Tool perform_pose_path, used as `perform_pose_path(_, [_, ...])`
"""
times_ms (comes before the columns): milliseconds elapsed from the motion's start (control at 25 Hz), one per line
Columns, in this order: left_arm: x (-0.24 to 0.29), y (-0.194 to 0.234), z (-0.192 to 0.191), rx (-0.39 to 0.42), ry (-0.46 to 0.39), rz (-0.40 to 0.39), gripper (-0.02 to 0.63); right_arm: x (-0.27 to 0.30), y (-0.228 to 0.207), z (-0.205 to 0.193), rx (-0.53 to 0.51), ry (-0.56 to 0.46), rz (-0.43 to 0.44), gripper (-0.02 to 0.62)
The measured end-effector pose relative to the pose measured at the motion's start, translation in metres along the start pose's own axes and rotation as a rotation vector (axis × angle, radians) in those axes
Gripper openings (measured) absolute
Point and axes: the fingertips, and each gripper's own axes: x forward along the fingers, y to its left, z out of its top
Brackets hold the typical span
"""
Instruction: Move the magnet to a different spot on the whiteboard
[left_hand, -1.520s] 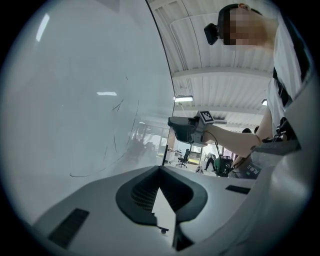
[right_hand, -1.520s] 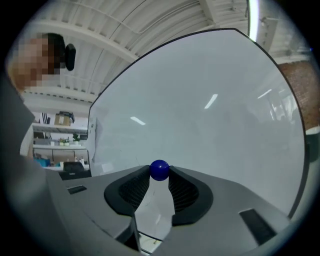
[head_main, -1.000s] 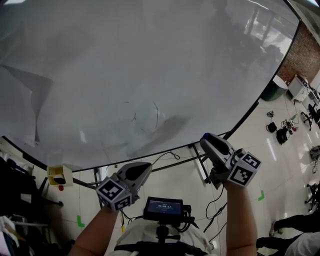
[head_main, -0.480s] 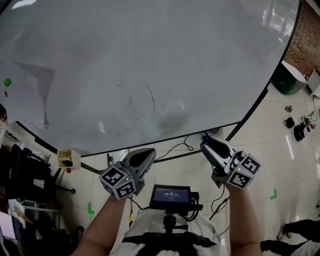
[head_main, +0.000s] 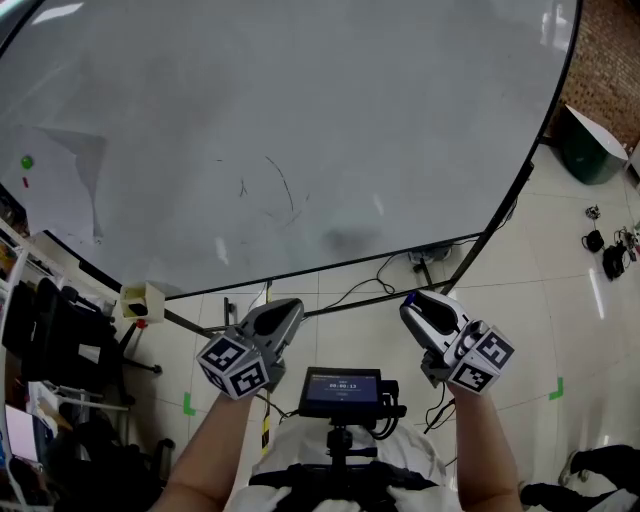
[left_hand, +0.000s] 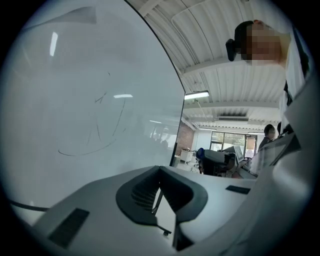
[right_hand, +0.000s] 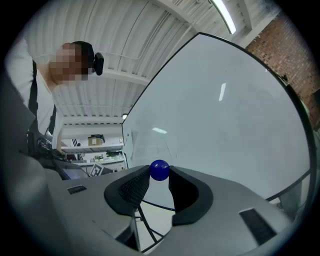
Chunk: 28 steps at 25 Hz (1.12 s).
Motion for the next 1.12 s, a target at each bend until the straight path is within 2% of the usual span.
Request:
perform_pose_path(320, [0.037,-0.066,-0.021,0.052,0.053,-0.118,0.008,-0.069,0.002,0.004,-0.022,-0.015,-0.079,0.140])
perform_pose_path(760, [0.083,-0.164,-0.058,0.045,0.115,-0.324,0.008,-0.185,0.008,0.013,-0.047,-0.038,-0.253,0.140])
perform_pose_path(1120, [0.109,-0.231,-0.072,0.061,0.150,-0.430,0.008,-0.260,0.017,0.014,-0.044,-0.075,-0.357,0.140])
